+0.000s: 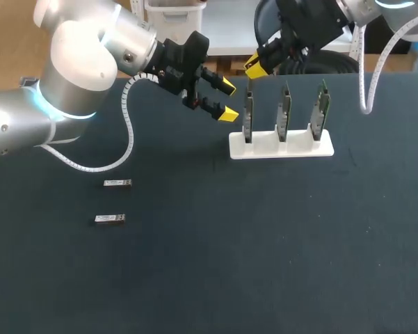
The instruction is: Pick up the optical module with the left hand, and insert it into the network port with the right hand.
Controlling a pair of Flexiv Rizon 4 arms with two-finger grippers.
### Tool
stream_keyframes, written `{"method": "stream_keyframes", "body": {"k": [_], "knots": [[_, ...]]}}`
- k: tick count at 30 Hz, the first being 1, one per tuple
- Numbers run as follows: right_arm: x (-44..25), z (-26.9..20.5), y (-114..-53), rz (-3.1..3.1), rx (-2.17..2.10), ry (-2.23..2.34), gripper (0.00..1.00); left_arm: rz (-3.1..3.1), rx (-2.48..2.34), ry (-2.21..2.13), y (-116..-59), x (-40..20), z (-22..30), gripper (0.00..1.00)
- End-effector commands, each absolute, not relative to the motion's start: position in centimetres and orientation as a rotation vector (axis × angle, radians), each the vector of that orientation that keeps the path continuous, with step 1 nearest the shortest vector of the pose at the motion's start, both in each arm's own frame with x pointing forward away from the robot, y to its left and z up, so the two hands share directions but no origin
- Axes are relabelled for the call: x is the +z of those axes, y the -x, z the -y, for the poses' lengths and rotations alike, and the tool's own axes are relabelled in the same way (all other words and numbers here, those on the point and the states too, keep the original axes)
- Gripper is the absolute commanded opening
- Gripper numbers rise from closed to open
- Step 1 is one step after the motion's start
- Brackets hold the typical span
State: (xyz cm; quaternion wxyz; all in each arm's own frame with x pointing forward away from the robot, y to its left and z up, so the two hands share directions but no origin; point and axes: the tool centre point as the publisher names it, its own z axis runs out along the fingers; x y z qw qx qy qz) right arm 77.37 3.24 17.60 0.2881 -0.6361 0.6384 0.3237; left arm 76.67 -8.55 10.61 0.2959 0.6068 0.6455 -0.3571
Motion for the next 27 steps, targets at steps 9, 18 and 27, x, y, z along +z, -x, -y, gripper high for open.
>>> {"method": "stream_keyframes", "body": {"k": [9, 18, 27], "knots": [[17.2, -3.1, -77.2, -1.717, 0.874, 1.701, 0.00, -1.721, -0.950, -1.617, -76.8, 10.6, 8.6, 1.00], [17.1, -3.2, -77.1, -1.716, 0.881, 1.695, 0.00, -1.721, -0.950, -1.617, -76.8, 10.6, 8.6, 1.00], [16.5, -3.5, -77.0, -1.730, 0.886, 1.696, 0.00, -1.721, -0.950, -1.617, -76.8, 10.6, 8.6, 1.00]]}}
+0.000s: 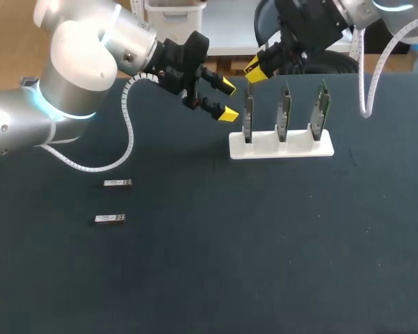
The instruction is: Pick up the optical module with the left hand, and insert it into the network port with the right hand.
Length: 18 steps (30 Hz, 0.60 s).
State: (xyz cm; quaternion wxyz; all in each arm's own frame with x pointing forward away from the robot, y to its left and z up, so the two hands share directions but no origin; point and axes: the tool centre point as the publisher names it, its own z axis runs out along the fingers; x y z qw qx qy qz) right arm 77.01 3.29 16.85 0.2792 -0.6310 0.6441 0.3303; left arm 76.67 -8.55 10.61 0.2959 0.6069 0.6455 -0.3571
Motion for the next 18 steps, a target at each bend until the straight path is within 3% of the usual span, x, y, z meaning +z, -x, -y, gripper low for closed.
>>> {"method": "stream_keyframes", "body": {"k": [1, 18], "knots": [[16.51, -3.50, -76.99, -1.730, 0.887, 1.697, 0.00, -1.721, -0.950, -1.617, -76.77, 10.64, 8.63, 1.00], [16.21, -3.28, -76.86, -1.746, 0.893, 1.666, 0.00, -1.721, -0.950, -1.617, -76.77, 10.64, 8.63, 1.00]]}}
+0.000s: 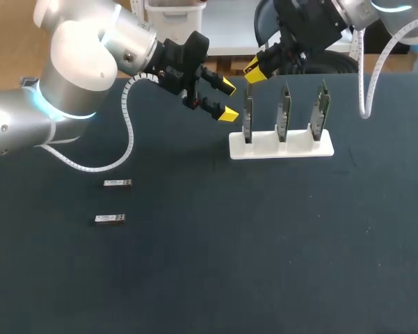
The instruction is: Pick up the optical module with the left hand, and insert it into the network port with the right hand.
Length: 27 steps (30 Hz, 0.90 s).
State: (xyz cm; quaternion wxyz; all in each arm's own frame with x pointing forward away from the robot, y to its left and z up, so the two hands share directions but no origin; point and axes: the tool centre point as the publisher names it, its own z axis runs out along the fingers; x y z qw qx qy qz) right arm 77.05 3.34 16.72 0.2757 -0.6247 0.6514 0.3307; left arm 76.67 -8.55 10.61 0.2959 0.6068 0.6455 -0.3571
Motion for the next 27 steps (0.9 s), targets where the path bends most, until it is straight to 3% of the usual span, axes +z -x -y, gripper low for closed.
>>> {"method": "stream_keyframes", "body": {"k": [1, 27], "knots": [[16.39, -3.28, -76.82, -1.740, 0.893, 1.665, 0.00, -1.721, -0.950, -1.617, -76.77, 10.64, 8.63, 1.00], [16.75, -3.35, -76.93, -1.723, 0.837, 1.687, 0.00, -1.721, -0.950, -1.617, -76.77, 10.64, 8.63, 1.00]]}}
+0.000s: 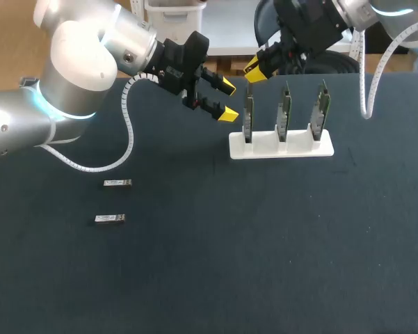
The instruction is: Pick up the optical module with the left hand, and insert it into the network port with the right hand.
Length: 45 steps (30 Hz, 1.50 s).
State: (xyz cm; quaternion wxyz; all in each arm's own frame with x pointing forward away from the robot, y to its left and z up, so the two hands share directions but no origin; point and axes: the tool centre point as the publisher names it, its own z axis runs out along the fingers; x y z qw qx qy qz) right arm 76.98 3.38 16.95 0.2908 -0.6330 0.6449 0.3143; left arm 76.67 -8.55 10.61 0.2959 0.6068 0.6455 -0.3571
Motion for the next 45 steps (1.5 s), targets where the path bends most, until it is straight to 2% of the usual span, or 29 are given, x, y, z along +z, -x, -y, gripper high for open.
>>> {"method": "stream_keyframes", "body": {"k": [1, 45], "knots": [[16.7, -3.3, -76.9, -1.726, 0.835, 1.689, 0.00, -1.721, -0.950, -1.617, -76.8, 10.6, 8.6, 1.00], [16.5, -3.3, -76.9, -1.721, 0.814, 1.693, 0.00, -1.721, -0.950, -1.617, -76.8, 10.6, 8.6, 1.00]]}}
